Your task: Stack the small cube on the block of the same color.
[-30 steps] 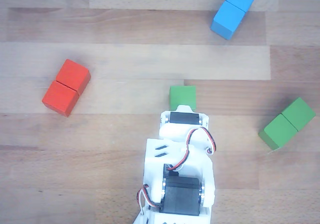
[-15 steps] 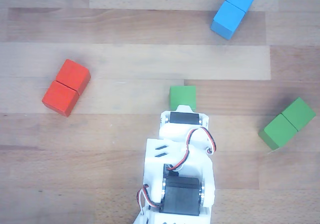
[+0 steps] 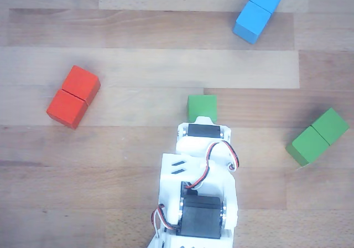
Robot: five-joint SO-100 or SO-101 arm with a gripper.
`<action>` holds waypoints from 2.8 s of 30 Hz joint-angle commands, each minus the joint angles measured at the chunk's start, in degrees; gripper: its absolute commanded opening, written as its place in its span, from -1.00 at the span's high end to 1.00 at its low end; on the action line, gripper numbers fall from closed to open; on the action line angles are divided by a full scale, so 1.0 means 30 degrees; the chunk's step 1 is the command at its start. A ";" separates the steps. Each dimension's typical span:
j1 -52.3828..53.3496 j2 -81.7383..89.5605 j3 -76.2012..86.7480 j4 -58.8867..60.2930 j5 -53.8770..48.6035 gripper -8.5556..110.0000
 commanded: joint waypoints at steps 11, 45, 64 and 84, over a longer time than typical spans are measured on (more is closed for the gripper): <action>0.0176 0.0557 -0.0322 0.0117 0.0117 0.86; 0.0381 0.0176 -0.0762 -0.0059 -0.0059 0.86; 0.0146 -1.9863 -1.6377 -0.1611 -0.0117 0.86; 0.0117 -2.6689 -1.7197 -0.1699 -0.0117 0.86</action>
